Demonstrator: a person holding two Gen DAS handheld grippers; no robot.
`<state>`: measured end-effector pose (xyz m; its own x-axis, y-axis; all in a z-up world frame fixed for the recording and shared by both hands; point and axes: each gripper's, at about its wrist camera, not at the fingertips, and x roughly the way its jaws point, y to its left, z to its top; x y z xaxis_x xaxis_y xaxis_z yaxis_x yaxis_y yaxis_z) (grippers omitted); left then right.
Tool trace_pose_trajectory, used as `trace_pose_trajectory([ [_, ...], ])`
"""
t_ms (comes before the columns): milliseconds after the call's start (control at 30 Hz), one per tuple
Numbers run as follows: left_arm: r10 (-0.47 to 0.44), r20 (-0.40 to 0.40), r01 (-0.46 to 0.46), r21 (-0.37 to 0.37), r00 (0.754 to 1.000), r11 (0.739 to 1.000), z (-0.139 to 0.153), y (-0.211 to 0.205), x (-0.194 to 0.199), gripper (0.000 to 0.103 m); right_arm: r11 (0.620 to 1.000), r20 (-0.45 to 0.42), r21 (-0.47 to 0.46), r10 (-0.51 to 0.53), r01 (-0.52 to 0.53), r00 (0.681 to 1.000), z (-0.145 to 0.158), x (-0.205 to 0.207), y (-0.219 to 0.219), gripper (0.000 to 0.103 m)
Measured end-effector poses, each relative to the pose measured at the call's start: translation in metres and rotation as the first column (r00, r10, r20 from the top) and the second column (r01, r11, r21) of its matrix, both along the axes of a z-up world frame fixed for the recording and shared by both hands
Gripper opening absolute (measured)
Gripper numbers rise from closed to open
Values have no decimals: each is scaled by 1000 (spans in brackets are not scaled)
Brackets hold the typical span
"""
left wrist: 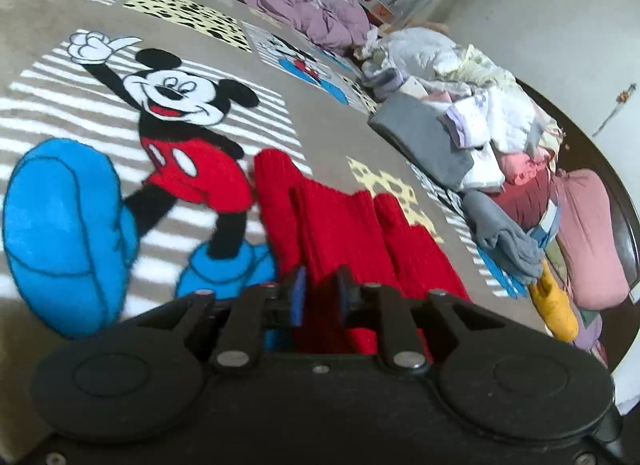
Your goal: Fold clothes
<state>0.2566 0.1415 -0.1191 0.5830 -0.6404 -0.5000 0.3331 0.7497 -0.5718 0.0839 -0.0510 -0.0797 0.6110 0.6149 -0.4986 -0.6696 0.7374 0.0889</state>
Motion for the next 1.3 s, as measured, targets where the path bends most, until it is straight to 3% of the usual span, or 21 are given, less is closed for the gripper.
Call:
trace_pose_trajectory([
  [133,24,36,-25,30,999,999,7,-1,-3,22,999,-68,-44,-8,5,998,-13,6,1,34],
  [267,-15,178,-15,166,984,986,29,-17,-17,22,999,15,8,-36,36,999,4,-8,-4,34],
  [333,-69,212,37,151,975,988,34,-23,-22,23,996,50,24,-83,82,995,10,-9,-7,35],
  [367,-103,226,71,146,969,987,35,-27,-25,27,994,63,24,-109,108,992,10,-7,-8,43],
  [433,-130,209,86,209,969,974,27,-38,-23,28,990,38,8,-138,138,990,2,3,-8,55],
  [533,-164,174,104,310,971,945,13,-55,-19,29,986,-30,-28,-162,161,986,-14,17,-6,54],
  [600,-173,183,103,339,968,935,5,-59,-17,34,985,-41,-43,-168,166,985,-20,21,-3,56],
  [767,-176,195,96,363,965,927,7,-61,-19,35,983,-54,-75,-170,166,984,-11,21,3,55],
  [900,-181,233,92,349,955,933,28,-55,-32,36,987,12,-49,-155,155,988,10,-4,0,53],
  [1033,-240,255,145,341,937,929,45,-53,-50,36,987,-43,-66,-148,145,988,-4,-5,4,54],
  [1100,-282,241,183,364,929,913,42,-57,-57,36,987,-56,-75,-150,145,987,-14,-6,8,55],
  [1167,-299,165,201,442,940,874,23,-68,-53,37,985,-51,-88,-152,148,987,-19,-7,12,56],
  [1233,-316,178,196,487,932,851,7,-75,-56,39,983,-46,-106,-153,148,987,-20,-7,16,56],
  [1300,-303,166,192,477,939,858,11,-74,-56,39,982,-44,-124,-151,145,988,-19,-8,19,56],
])
